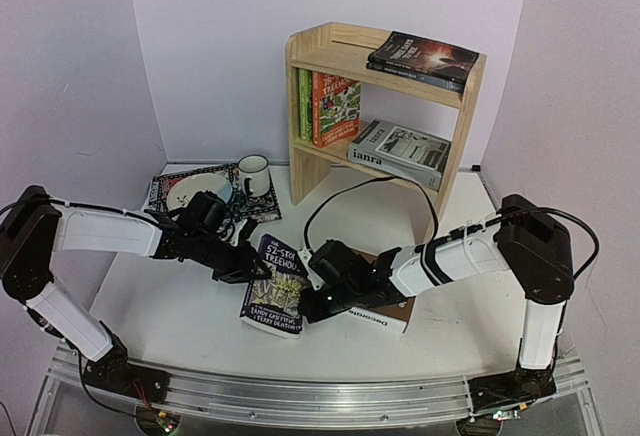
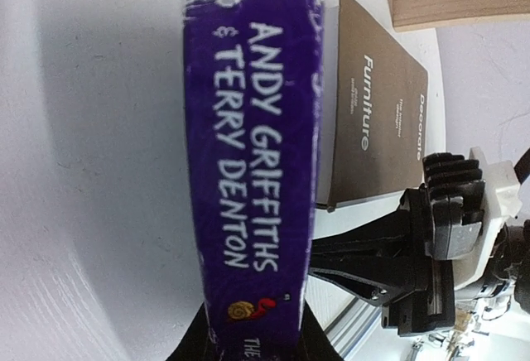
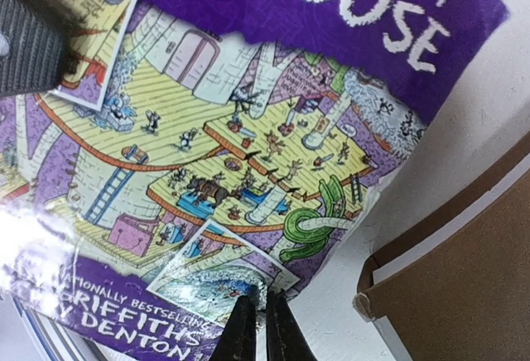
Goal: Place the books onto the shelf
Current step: Pick up the book at the center of the board, then pass from the left arm to the right
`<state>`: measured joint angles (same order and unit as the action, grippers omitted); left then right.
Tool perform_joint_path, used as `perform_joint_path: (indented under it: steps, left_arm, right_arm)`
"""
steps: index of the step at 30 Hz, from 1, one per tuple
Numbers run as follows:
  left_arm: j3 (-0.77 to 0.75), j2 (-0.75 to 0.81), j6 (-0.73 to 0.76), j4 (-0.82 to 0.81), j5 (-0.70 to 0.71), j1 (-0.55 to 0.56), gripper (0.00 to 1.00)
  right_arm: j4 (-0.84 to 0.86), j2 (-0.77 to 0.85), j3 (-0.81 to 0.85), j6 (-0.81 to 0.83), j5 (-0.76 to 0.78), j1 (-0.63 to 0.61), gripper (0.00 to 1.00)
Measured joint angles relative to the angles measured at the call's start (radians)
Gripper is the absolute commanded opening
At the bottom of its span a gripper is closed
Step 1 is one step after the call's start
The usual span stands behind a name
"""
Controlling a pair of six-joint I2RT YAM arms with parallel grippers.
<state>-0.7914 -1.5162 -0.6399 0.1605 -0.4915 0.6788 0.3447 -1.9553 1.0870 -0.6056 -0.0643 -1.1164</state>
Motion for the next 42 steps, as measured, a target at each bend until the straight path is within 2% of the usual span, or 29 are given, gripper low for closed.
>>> perform_joint_path:
  steps: [2,4,7,10,12,15,19,22,29,39,42]
  left_arm:
    - [-0.002,0.000,0.002,0.002,0.000,0.000,0.05]
    - [-0.006,0.000,0.000,0.011,0.002,0.001,0.01]
    - [-0.007,0.011,0.006,0.025,0.010,0.001,0.00]
    - [-0.007,0.042,0.024,0.039,0.026,0.001,0.00]
    - [-0.007,0.089,0.045,0.055,0.041,0.002,0.00]
    - [-0.008,0.178,0.073,0.070,0.061,0.002,0.00]
    - [-0.023,0.303,0.114,0.080,0.085,0.002,0.00]
    - [-0.027,0.386,0.144,0.061,0.099,0.002,0.00]
    - [-0.027,0.517,0.202,0.005,0.072,0.002,0.00]
    - [-0.027,0.560,0.193,-0.131,-0.130,0.002,0.00]
    - [-0.027,0.560,0.169,-0.171,-0.191,0.002,0.00]
  right_arm:
    - [0.000,0.000,0.000,0.000,0.000,0.000,0.09]
    - [0.000,0.000,0.000,0.003,0.000,0.000,0.19]
    - [0.001,0.004,-0.002,0.007,0.000,0.000,0.32]
    - [0.010,0.029,-0.022,0.019,0.005,0.000,0.38]
    - [0.012,0.071,-0.050,0.028,0.014,-0.001,0.45]
    - [0.013,0.149,-0.074,0.046,0.028,-0.002,0.60]
    - [0.025,0.251,-0.082,0.069,0.040,-0.002,0.86]
    - [0.041,0.320,-0.093,0.096,0.051,-0.002,0.98]
    - [0.069,0.464,-0.133,0.168,0.004,0.009,0.98]
    - [0.113,0.552,-0.129,0.142,-0.128,0.062,0.98]
    - [0.128,0.552,-0.129,0.124,-0.139,0.069,0.81]
